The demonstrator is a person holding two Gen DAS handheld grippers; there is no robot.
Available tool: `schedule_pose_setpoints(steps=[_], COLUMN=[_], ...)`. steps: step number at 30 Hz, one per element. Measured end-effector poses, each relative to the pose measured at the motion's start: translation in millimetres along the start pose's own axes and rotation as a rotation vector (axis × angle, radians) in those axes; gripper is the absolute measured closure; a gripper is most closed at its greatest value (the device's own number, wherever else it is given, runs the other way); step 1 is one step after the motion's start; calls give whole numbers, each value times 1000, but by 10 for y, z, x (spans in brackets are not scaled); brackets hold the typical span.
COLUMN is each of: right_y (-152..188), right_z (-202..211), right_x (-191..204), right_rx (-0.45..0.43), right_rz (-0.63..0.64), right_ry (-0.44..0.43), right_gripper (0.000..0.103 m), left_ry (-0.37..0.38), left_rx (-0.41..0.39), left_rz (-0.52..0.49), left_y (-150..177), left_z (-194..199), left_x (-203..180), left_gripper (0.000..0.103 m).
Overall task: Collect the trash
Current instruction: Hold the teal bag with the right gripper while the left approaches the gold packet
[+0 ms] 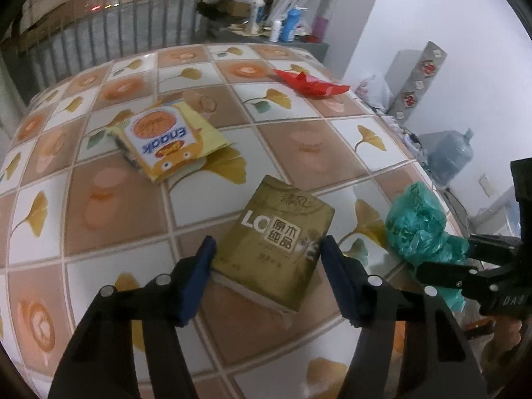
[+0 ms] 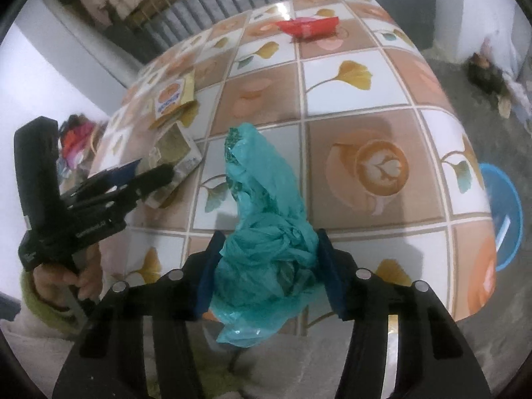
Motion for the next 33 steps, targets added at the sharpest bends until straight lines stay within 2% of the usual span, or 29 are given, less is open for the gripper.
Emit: schedule_pose_setpoints(steps=[7, 11, 13, 15, 19, 20, 24, 29, 33], right_y=[-17, -28, -24, -12, 58, 63, 50, 24, 7], right_z=[-1, 4, 47, 74, 69, 76, 70, -33, -52], right_x=[-43, -40, -32, -40, -10, -2, 15, 60, 73], right_rx=[-31, -16, -21, -20, 7, 5, -13, -27, -40], right_rz=[-76, -82, -78, -80, -76, -73, -66, -53, -42], right_ry=[-10, -36, -35, -43, -61, -53, -30, 52, 88], right_gripper=[52, 45, 42, 42, 42, 42, 42, 42, 46], left_ry=[-87, -3, 6, 27, 159, 162, 122, -28, -127], left_rx=[4, -1, -22, -12, 29, 26, 8, 45, 27], left_rz=[194, 251, 248, 243, 267, 265, 243, 158, 68], left_y=[328, 440, 431, 435, 481, 483, 422, 332, 324], left_z=[225, 349, 412, 415, 393, 406, 412, 203, 127], left_x=[66, 64, 84, 95, 48, 40, 32, 24, -38], left_gripper=[39, 30, 27, 27, 27, 27, 27, 27, 27])
Point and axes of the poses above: each gripper's, at about its wrist camera, not at the fingertips, and z roughly against the way its jaws point, x to its left, y to its underside, the point moved 4 cm from there along -z, roughly the way its jaws point, and after that the axes turned 1 degree about -z, right-handed, at the moved point
